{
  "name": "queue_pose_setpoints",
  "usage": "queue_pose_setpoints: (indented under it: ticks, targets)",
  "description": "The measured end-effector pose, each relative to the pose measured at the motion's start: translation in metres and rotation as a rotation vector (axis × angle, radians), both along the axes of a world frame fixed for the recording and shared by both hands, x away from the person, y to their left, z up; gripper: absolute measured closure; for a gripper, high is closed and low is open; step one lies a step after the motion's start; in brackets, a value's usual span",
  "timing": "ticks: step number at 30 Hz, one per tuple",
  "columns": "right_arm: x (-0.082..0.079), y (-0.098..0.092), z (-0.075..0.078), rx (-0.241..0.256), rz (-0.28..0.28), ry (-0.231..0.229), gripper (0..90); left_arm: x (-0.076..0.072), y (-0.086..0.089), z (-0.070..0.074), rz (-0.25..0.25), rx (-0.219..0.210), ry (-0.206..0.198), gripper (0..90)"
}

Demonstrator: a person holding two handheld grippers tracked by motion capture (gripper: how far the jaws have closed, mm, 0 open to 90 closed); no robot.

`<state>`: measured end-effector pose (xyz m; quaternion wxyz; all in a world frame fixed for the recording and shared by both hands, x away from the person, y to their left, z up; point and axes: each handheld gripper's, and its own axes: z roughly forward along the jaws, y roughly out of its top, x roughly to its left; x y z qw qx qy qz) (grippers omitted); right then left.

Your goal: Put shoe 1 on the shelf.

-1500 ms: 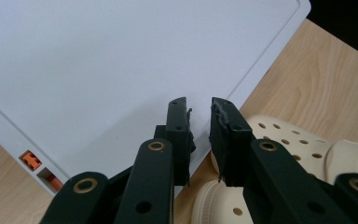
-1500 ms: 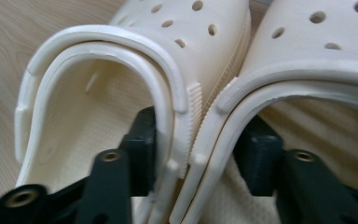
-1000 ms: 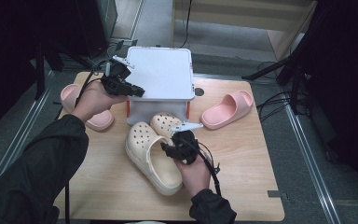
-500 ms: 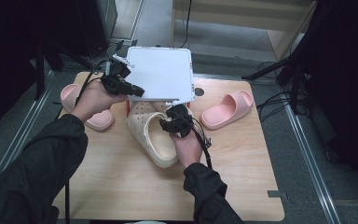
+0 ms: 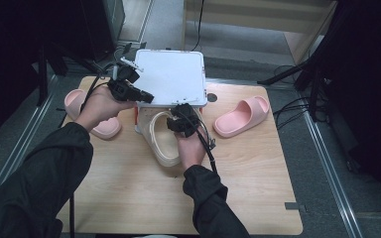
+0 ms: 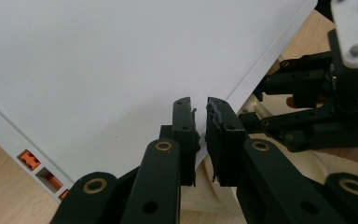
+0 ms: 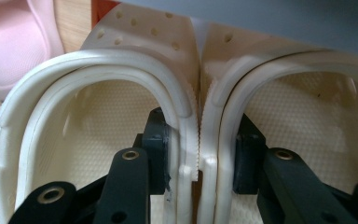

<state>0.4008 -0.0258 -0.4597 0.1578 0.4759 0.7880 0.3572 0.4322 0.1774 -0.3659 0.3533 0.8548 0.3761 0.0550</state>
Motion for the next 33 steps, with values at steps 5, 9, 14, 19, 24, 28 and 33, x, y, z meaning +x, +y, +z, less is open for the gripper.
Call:
queue_pose_setpoints:
  ticks: [5, 9, 14, 19, 24, 28, 33]
  targets:
    - [0.008, -0.003, -0.007, 0.021, -0.009, 0.035, 65.4, 0.002, 0.002, -0.001, 0.001, -0.018, 0.01, 81.1]
    - [0.007, 0.001, -0.011, -0.003, -0.009, 0.019, 65.2, 0.001, 0.002, -0.001, -0.001, -0.011, 0.004, 81.1]
    - [0.008, -0.001, -0.016, 0.026, -0.024, 0.023, 64.9, 0.002, 0.003, -0.001, -0.004, -0.014, 0.008, 80.9]
    - [0.007, -0.002, -0.017, 0.011, -0.006, 0.002, 62.1, 0.001, 0.004, -0.002, 0.0, -0.019, 0.005, 80.6]
    - [0.004, 0.0, -0.015, 0.008, -0.003, -0.026, 55.2, 0.001, 0.003, -0.002, 0.002, -0.019, 0.0, 81.5]
    - [0.005, -0.004, -0.014, 0.024, 0.01, -0.008, 53.4, 0.001, 0.003, -0.002, 0.002, -0.019, 0.001, 81.4]
    - [-0.005, -0.013, -0.004, 0.077, 0.017, 0.002, 49.9, 0.001, 0.003, -0.002, 0.003, -0.019, 0.004, 81.4]
